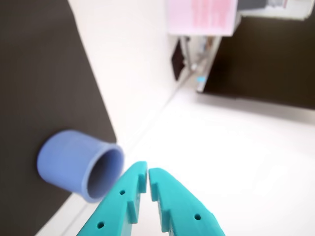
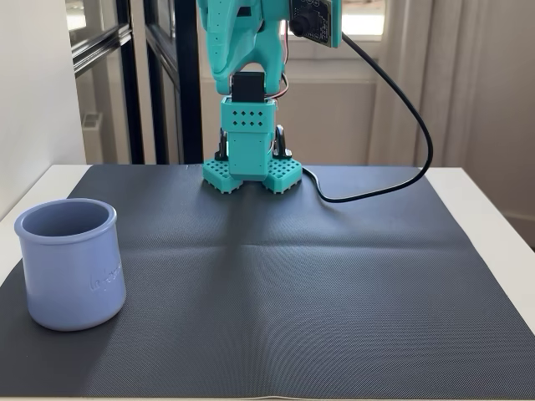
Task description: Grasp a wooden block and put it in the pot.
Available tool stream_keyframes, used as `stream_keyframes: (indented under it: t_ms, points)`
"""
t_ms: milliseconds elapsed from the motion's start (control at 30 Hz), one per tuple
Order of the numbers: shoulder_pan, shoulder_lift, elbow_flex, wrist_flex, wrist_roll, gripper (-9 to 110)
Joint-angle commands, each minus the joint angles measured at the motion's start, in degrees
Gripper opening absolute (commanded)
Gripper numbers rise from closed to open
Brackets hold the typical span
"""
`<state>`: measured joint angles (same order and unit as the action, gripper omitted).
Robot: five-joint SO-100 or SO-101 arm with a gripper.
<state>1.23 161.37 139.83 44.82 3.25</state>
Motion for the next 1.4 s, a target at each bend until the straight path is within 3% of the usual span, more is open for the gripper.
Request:
stream_keyframes:
  t_ms: [0, 433, 767, 1367]
  points:
    - [-1.3, 4.9, 3.7, -0.8, -2.3, 0]
    - [-3.6, 23.4, 22.1, -1.1, -2.7, 0]
    - [-3.7, 33.0, 35.2, -8.7, -2.7, 0]
    - [-2.9, 33.3, 40.3, -1.3, -3.3, 0]
